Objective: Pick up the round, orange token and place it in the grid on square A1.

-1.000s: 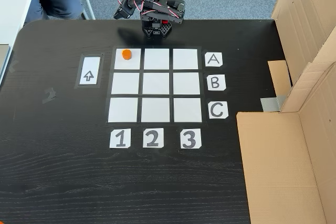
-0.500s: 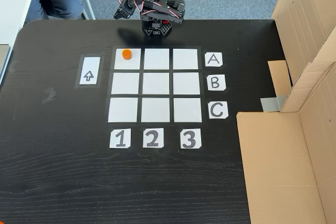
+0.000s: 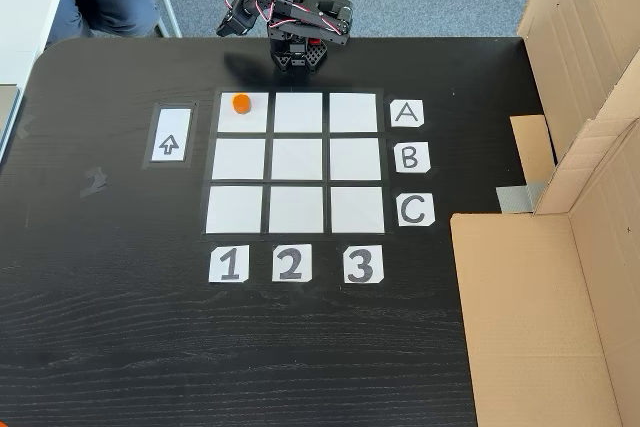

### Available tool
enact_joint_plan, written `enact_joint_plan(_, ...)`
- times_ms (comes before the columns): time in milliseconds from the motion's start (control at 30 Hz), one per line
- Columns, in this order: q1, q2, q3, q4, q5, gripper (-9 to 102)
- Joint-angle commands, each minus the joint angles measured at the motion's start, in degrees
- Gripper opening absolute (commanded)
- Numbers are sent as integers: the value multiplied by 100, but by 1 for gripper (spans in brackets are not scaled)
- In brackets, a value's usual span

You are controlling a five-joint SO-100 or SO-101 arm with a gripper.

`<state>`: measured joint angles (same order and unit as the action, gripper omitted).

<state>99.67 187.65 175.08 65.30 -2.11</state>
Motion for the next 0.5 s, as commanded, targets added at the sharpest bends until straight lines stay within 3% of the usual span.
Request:
enact_joint_plan(0,70,62,9,26,-35,0)
enact_joint_plan(467,79,105,9,18,-26,0)
